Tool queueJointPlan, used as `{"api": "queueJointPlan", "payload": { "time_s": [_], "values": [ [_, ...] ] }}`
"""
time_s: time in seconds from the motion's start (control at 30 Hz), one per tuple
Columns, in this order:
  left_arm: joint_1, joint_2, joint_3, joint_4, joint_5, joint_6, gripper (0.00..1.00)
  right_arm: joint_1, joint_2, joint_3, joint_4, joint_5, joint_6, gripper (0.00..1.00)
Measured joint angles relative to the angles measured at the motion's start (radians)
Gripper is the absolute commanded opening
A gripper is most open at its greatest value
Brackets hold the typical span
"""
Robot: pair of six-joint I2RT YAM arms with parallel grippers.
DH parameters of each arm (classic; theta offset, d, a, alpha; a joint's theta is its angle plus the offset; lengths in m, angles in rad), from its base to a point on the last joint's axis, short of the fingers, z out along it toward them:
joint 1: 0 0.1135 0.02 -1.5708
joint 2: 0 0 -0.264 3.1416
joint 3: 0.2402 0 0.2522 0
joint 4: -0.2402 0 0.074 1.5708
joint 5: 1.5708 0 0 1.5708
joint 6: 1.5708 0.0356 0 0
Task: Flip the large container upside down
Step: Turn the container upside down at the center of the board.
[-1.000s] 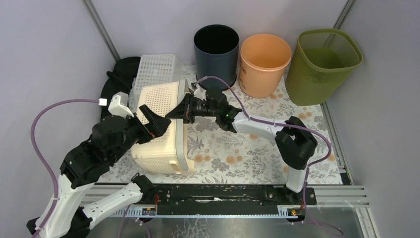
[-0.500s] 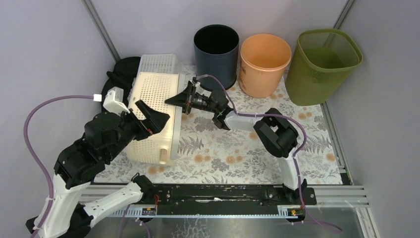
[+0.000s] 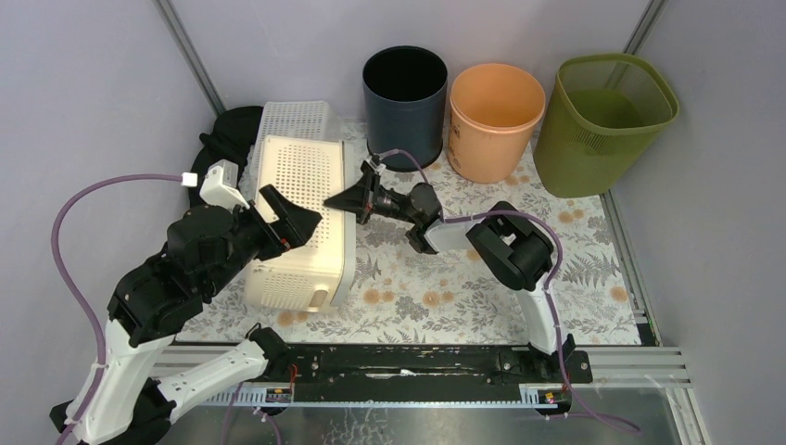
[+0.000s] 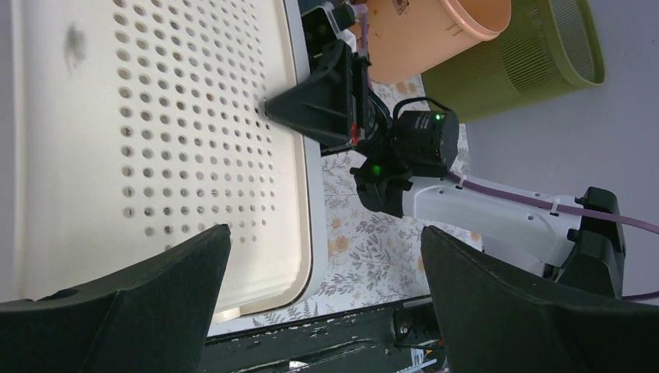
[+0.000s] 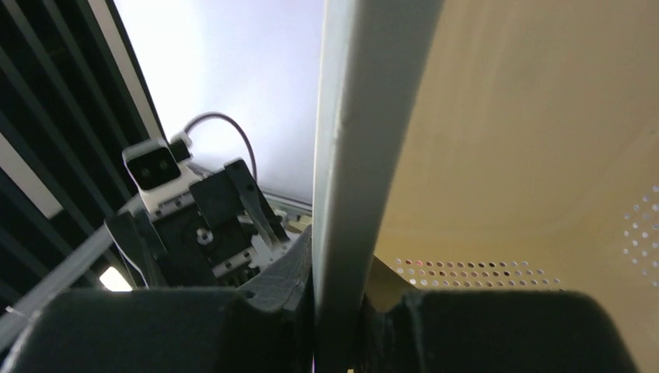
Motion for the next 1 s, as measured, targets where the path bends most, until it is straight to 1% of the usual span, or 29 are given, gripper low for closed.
{"api": "queueJointPlan", "payload": {
  "time_s": [0.2, 0.27, 0.37, 0.47, 0.6, 0.8, 0.9, 1.0],
  "values": [
    [0.0, 0.001, 0.0, 0.0, 0.0, 0.0, 1.0, -0.011, -0.051, -0.127, 0.07, 0.017, -0.067, 0.01],
    [0.0, 0.002, -0.001, 0.0, 0.0, 0.0, 1.0, -0.02, -0.059, -0.153, 0.087, 0.021, -0.07, 0.12],
    [0.0, 0.002, -0.003, 0.0, 0.0, 0.0, 1.0, -0.027, -0.07, -0.196, 0.118, 0.021, -0.07, 0.16],
    [0.0, 0.003, -0.007, 0.0, 0.0, 0.0, 1.0, -0.037, -0.08, -0.233, 0.138, 0.02, -0.073, 0.24],
    [0.0, 0.004, -0.013, 0.0, 0.001, 0.0, 1.0, -0.057, -0.089, -0.278, 0.17, 0.011, -0.108, 0.36],
    [0.0, 0.005, -0.024, 0.0, 0.002, 0.0, 1.0, -0.088, -0.096, -0.327, 0.172, -0.005, -0.144, 0.53],
    [0.0, 0.005, -0.029, 0.0, 0.004, 0.0, 1.0, -0.095, -0.105, -0.356, 0.172, -0.01, -0.157, 0.57],
    [0.0, 0.005, -0.031, 0.0, 0.006, 0.0, 1.0, -0.106, -0.113, -0.385, 0.172, -0.015, -0.159, 0.58]
  ]
}}
